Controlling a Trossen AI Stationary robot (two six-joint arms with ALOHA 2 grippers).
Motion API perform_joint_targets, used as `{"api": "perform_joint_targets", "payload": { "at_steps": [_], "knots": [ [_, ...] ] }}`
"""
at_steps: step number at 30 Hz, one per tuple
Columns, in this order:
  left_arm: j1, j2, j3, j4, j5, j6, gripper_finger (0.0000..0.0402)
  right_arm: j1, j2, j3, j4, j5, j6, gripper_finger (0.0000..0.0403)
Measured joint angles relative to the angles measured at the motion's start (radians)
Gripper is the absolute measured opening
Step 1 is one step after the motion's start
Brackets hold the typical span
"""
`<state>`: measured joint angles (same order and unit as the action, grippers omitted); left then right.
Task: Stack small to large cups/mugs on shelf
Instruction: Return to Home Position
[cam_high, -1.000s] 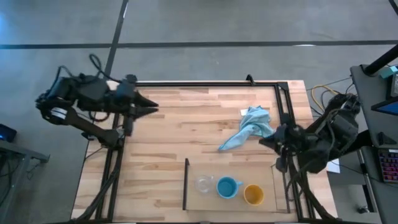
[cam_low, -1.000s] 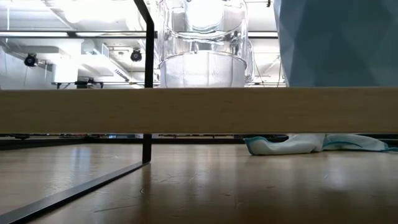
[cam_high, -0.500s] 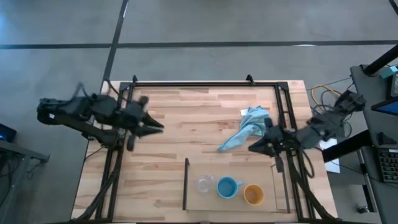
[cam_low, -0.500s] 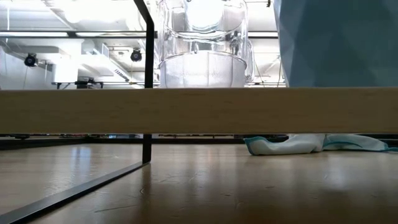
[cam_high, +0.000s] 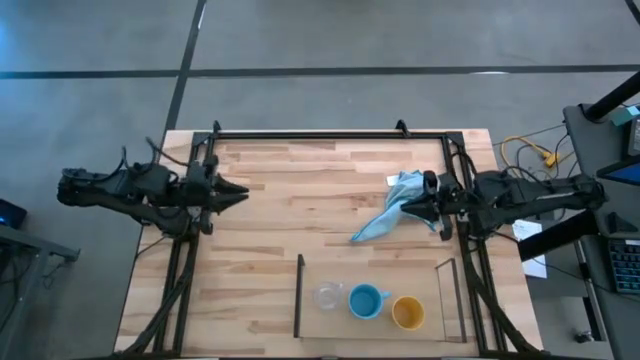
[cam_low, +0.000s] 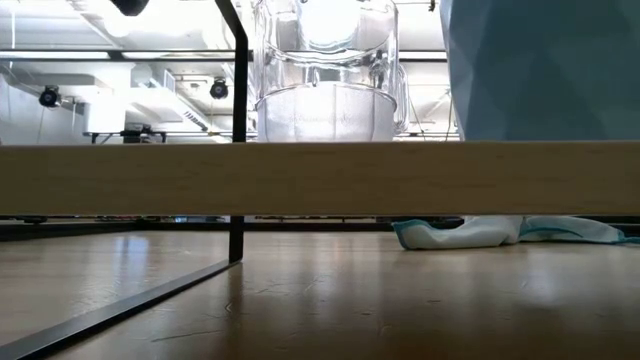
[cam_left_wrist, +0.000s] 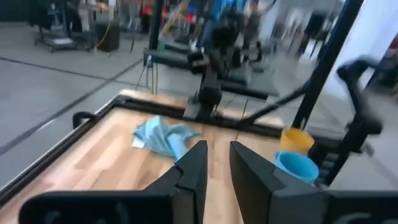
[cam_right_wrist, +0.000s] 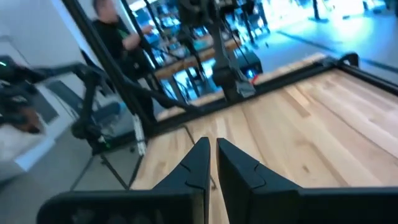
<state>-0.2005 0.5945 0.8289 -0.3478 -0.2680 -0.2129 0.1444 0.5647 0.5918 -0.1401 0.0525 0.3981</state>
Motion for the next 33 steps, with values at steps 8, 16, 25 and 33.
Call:
{"api": "perform_joint_targets", "payload": {
  "at_steps": [8,16,25,33],
  "knots": [
    [-0.001,-0.134,-0.326,0.42,0.028,-0.017,0.0054,0.001,-0.094,-0.171,0.161,-0.005,0.007,0.0022],
    [0.0,-0.287,-0.523,0.468,0.022,-0.07,0.0054,0.001,-0.126,-0.288,0.269,-0.002,0.055,0.0022],
    [-0.001,-0.533,-0.682,0.468,0.0,-0.09,0.0054,0.001,-0.126,-0.408,0.409,0.001,0.114,0.0022],
    [-0.001,-0.549,-0.748,0.479,-0.004,-0.096,0.0054,0.001,-0.126,-0.44,0.408,0.002,0.118,0.0022]
  ]
}}
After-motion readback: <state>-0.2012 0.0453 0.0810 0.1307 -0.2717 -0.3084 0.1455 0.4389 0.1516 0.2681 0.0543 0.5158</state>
